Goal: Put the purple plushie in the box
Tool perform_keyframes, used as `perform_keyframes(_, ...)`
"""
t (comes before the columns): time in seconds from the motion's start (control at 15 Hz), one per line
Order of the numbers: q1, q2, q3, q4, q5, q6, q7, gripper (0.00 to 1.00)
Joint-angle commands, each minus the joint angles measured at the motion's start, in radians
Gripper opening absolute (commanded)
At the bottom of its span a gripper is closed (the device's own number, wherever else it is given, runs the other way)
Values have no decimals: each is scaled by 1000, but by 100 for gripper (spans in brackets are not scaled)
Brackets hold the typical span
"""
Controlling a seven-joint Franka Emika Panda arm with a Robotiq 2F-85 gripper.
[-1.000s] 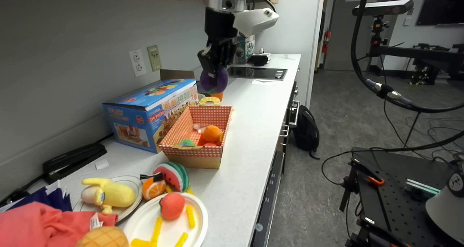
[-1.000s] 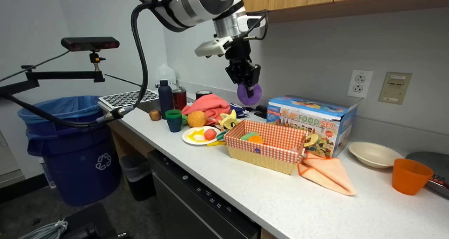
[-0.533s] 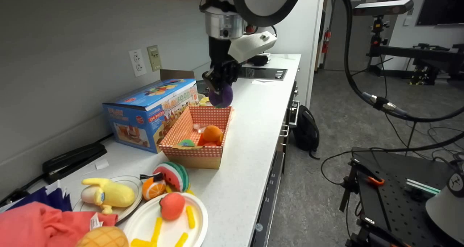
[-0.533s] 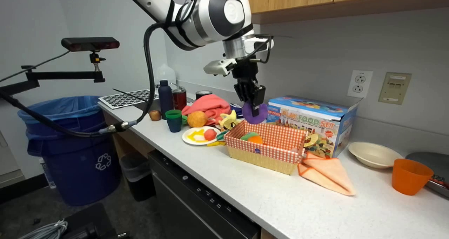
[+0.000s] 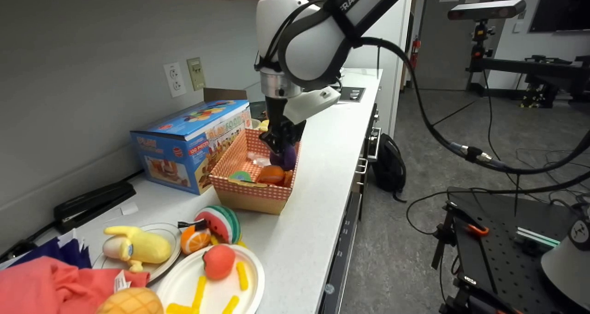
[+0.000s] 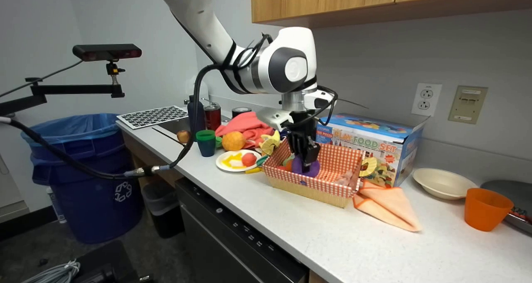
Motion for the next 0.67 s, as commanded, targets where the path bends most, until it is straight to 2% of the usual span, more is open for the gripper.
perform_keyframes(0.0, -7, 101, -11, 79, 48, -5, -54, 6)
perform_keyframes(0.27, -3, 118, -15, 126, 57, -12, -65, 6)
perform_keyframes(0.33, -3, 117, -14, 130, 59, -16, -67, 44)
perform_keyframes(0.47, 0, 109, -12, 129, 59, -17, -71, 55)
perform_keyframes(0.6, 7, 90, -13, 118, 46, -14, -71, 71)
